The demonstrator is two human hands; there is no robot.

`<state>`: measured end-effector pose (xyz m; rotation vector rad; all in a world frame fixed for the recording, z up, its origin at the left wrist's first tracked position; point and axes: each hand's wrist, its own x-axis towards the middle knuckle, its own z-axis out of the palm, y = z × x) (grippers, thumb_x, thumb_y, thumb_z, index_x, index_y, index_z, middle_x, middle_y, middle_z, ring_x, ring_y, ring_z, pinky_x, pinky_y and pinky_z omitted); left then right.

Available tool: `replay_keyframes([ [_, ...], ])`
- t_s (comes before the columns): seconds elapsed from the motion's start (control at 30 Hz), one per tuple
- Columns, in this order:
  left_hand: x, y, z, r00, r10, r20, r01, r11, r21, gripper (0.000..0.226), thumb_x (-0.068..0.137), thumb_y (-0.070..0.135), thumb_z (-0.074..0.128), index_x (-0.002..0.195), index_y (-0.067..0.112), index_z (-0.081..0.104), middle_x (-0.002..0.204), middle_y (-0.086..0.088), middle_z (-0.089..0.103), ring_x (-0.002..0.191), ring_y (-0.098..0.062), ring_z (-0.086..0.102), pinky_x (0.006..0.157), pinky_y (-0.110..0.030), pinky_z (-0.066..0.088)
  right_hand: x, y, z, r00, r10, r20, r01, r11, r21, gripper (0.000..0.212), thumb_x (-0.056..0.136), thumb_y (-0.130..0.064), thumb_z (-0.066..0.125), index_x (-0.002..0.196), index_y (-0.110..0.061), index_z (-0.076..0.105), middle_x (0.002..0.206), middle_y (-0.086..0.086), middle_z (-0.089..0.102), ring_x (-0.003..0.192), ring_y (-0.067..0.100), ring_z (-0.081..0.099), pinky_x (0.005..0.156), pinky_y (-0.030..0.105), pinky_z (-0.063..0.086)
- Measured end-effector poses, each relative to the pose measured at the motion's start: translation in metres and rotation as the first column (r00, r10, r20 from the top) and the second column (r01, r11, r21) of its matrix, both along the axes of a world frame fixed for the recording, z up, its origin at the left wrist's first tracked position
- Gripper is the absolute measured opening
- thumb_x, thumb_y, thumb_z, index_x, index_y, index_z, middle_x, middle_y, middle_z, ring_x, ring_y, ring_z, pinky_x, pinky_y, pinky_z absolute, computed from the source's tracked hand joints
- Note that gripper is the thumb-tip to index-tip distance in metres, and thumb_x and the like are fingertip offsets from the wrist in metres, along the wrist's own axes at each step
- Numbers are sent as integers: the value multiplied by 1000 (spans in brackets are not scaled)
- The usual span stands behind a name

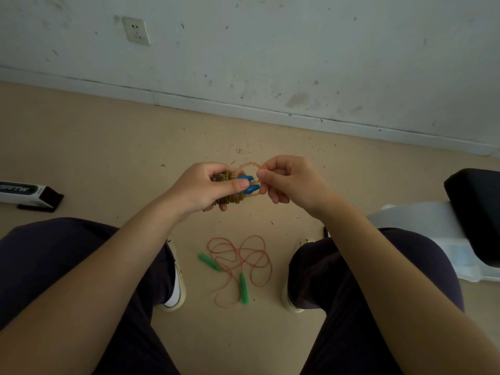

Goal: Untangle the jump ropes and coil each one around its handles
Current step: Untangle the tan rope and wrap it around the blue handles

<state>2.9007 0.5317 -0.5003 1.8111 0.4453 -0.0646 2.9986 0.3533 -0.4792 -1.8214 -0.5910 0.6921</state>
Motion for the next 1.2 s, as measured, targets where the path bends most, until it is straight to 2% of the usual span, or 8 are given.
replay_keyframes([
  [0.23, -3, -4, 1, 1000, -21, 4, 21, 999, 42, 27, 82, 39, 78, 104, 23, 74, 66, 4, 71, 57, -15, 63, 39, -19, 35, -1, 0, -2, 998, 5, 63, -4, 1000, -25, 9, 88, -12, 71, 93, -7, 65, 69, 1, 65, 55, 9, 55, 50, 17, 45],
  [0.5, -1, -2, -4, 1000, -2, -16, 2, 1000, -15, 33, 81, 43, 78, 105, 21, 73, 69, 0, 72, 57, -15, 62, 40, -21, 35, 1, -1, -1, 995, 94, 45, -93, 995, -31, 28, 76, -6, 81, 98, -9, 64, 80, 2, 61, 65, 5, 55, 60, 18, 50],
  [0.6, -1, -2, -3, 1000, 11, -10, -12, 999, -39, 36, 80, 43, 77, 106, 20, 73, 77, -7, 74, 57, -15, 62, 40, -21, 35, 3, -4, -2, 983, 113, 144, -100, 991, -92, 29, 73, -14, 84, 95, -17, 66, 80, -4, 61, 65, 0, 53, 64, 18, 49],
  [0.67, -1, -2, -2, 1000, 17, -14, -18, 999, -44, 37, 80, 43, 77, 107, 19, 72, 82, -10, 76, 57, -14, 63, 40, -22, 35, 5, -5, -3, 971, 119, 207, -93, 987, -131, 25, 73, -19, 85, 91, -20, 67, 82, -1, 65, 67, 1, 54, 65, 25, 51],
  [0.73, -1, -3, -1, 1000, 18, -15, -18, 999, -39, 35, 82, 42, 76, 107, 18, 72, 82, -10, 76, 57, -14, 62, 39, -21, 35, 6, -4, -7, 976, 101, 193, -79, 989, -122, 26, 73, -23, 85, 92, -17, 68, 89, 7, 71, 74, 10, 61, 74, 37, 56],
  [0.8, -1, -4, -1, 1000, 20, -8, -20, 999, -36, 34, 82, 42, 76, 106, 18, 72, 80, -11, 75, 57, -15, 61, 41, -22, 34, 6, -4, -9, 981, 94, 168, -78, 992, -99, 29, 72, -25, 86, 93, -16, 68, 90, 6, 71, 79, 13, 63, 79, 39, 56],
  [1.0, -2, -2, -2, 1000, 0, -8, 0, 999, 41, 30, 82, 42, 78, 103, 21, 75, 66, 3, 71, 55, -14, 61, 41, -21, 35, 1, -2, -2, 981, 62, 183, -56, 998, -38, 28, 75, -44, 74, 90, -22, 68, 77, -3, 64, 65, 4, 56, 63, 25, 51],
  [1.2, -1, -3, -1, 1000, -16, -1, 16, 997, 82, 30, 82, 39, 78, 105, 22, 75, 70, 6, 71, 51, -10, 60, 39, -14, 35, -2, 0, -1, 981, 13, 191, -15, 1000, 6, 58, 85, -62, 47, 105, -11, 65, 73, 2, 59, 59, 12, 56, 54, 25, 49],
])
